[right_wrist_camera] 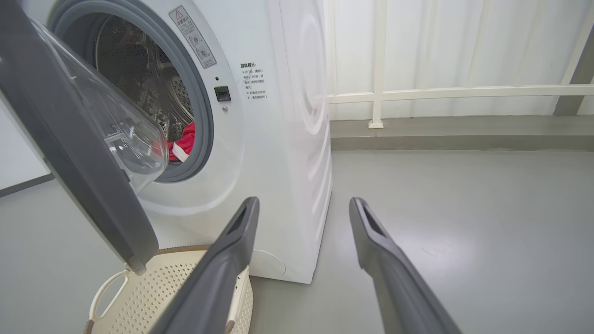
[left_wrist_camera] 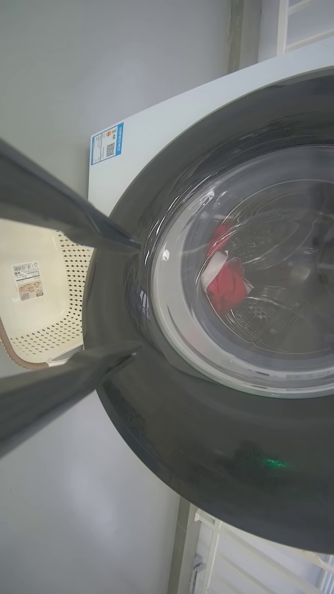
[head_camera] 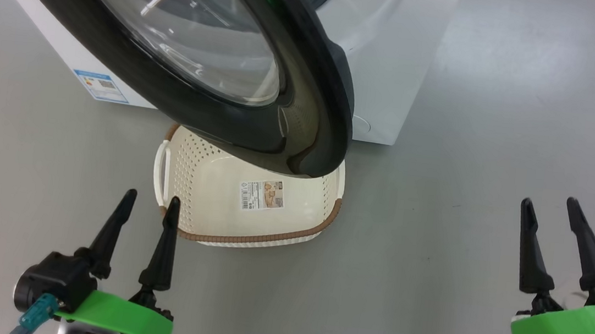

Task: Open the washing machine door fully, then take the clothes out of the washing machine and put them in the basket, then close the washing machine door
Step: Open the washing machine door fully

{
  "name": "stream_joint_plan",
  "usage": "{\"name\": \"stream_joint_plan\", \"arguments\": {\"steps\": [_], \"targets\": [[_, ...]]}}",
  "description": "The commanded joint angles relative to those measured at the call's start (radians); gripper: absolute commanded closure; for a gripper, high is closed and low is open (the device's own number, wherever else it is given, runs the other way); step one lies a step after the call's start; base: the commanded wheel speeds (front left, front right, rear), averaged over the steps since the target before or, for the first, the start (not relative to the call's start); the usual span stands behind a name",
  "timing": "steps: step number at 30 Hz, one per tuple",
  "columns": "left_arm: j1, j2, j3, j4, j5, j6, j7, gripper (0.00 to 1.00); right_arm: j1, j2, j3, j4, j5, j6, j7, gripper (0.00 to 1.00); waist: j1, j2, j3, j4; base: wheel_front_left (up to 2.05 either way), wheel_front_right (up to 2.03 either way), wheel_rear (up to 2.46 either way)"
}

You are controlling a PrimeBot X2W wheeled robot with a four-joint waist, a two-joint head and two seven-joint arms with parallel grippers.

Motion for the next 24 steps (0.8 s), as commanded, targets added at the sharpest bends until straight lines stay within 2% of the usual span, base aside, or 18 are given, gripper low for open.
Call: {"name": "stream_joint_plan", "arguments": {"steps": [1, 18, 24], "targets": [[0.012, 0.014, 0.033, -0.026, 0.008, -0.001, -0.012, 0.00, 0.017, 0.001, 0.013, -0.019, -0.016, 0.006, -0.006, 0.00, 0.0000, 0.0000, -0.001, 0.000, 0.00, 0.00, 0.00], [0.009, 0.014, 0.016, -0.029, 0.008, 0.002, -0.012, 0.00, 0.025, 0.018, 0.008, 0.018, -0.055, 0.006, -0.006, 0.00, 0.0000, 0.0000, 0.001, 0.006, 0.00, 0.00, 0.00], [0.010, 0.014, 0.012, -0.034, 0.009, 0.002, -0.012, 0.00, 0.013, 0.022, 0.033, 0.013, -0.025, 0.006, -0.006, 0.00, 0.0000, 0.0000, -0.003, 0.010, 0.00, 0.00, 0.00]]}}
